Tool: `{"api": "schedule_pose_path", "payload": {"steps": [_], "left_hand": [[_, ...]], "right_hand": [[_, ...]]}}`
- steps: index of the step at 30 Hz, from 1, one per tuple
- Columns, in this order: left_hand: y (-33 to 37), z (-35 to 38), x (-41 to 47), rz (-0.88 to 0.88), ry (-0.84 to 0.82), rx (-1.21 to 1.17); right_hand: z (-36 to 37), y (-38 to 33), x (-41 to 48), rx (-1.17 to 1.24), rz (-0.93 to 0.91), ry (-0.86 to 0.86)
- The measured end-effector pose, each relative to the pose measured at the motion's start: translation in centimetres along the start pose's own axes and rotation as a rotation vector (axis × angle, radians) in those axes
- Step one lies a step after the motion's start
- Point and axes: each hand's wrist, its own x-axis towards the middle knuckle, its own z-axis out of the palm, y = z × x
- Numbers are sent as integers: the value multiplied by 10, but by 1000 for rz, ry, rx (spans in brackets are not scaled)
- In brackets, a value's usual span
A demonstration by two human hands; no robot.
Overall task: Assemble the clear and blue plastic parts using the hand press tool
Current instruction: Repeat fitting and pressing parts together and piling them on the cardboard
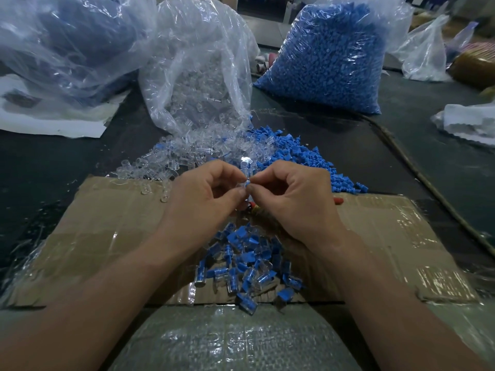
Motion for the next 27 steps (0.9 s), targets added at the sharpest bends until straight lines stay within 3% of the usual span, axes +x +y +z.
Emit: {"api": "schedule_pose_path", "payload": {"steps": [17, 27], "left_hand": [[0, -7, 7, -185, -44, -418], [-2, -10, 7, -203, -71, -439]], "right_hand": [[0, 5, 1, 300, 61, -175], [1, 5, 0, 348, -13, -134]]}}
